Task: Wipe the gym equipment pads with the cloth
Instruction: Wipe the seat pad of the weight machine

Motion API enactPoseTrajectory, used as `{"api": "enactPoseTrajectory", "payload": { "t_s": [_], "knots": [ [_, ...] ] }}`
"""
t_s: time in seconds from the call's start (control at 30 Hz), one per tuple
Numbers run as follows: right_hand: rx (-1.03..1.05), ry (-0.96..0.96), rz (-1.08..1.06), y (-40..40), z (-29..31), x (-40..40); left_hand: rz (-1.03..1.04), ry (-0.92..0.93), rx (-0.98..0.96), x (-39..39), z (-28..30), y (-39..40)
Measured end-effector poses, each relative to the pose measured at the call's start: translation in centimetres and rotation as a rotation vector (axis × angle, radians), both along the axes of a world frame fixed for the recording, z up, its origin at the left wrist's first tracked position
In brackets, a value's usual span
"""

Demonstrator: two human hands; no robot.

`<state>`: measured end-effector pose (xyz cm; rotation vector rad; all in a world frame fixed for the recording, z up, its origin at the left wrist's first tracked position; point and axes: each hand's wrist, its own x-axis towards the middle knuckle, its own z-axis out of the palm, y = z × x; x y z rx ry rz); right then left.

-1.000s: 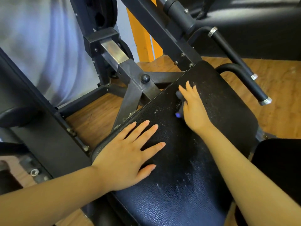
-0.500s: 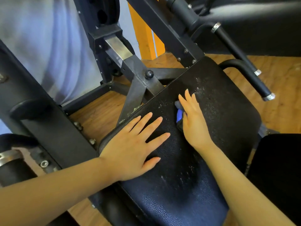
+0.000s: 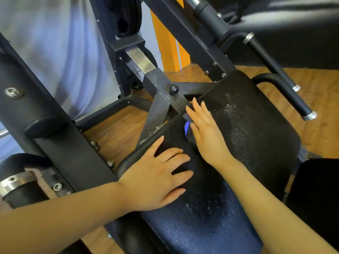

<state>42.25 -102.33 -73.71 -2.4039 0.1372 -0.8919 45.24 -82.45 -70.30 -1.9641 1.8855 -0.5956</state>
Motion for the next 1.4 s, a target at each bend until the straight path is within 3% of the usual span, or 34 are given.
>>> {"api": "enactPoseTrajectory", "payload": {
  "t_s": [0.13, 0.37, 0.53, 0.63, 0.7, 0.77, 0.83, 0.9, 0.97, 1.03, 1.2, 1.27, 1.4],
  "knots": [
    [0.025, -0.023, 0.064, 1.5, -1.7, -2.8, -0.032, -0.01, 0.015, 0.1, -0.1, 0.1],
    [-0.055, 0.018, 0.028, -0.7, 3.9, 5.8, -0.031, -0.018, 0.026, 0.4, -0.5, -0.1],
    [0.087, -0.018, 0.077, 1.4, -1.4, -2.7, -0.027, 0.016, 0.013, 0.2, -0.4, 0.3],
    [0.121, 0.018, 0.074, 2.4, -3.8, -5.8, -0.041, 0.149, -0.143, 0.0, 0.9, -0.3],
    [0.262, 0.008, 0.11, 2.8, -3.7, -5.9, -0.04, 0.205, -0.236, -0.3, 1.9, -1.8],
    [0.642, -0.079, 0.183, 2.8, -2.9, -6.1, -0.007, 0.22, -0.278, -0.8, 2.3, -4.0],
    [0.971, -0.236, 0.157, 2.3, -2.6, -6.6, 0.035, 0.234, -0.216, -1.5, 1.9, -6.1],
    [1.065, -0.331, -0.049, 1.1, -3.0, -7.3, 0.145, 0.217, -0.046, -2.4, 0.9, -7.8],
    [0.961, -0.264, -0.25, -0.5, -3.7, -7.5, 0.269, 0.172, 0.054, -3.5, 0.1, -9.2],
    [0.76, -0.143, -0.323, -1.5, -4.5, -7.5, 0.33, 0.122, 0.073, -4.4, -0.5, -10.4],
    [0.322, 0.065, -0.343, -2.0, -4.5, -6.4, 0.196, 0.043, 0.083, -2.8, -0.6, -10.0],
    [0.236, 0.112, -0.331, -1.6, -4.4, -5.5, 0.158, -0.006, 0.125, -2.6, 0.1, -8.7],
    [0.167, 0.155, -0.368, -1.0, -5.5, -4.6, 0.154, 0.069, -0.041, -2.9, -1.6, -6.5]
  ]
}}
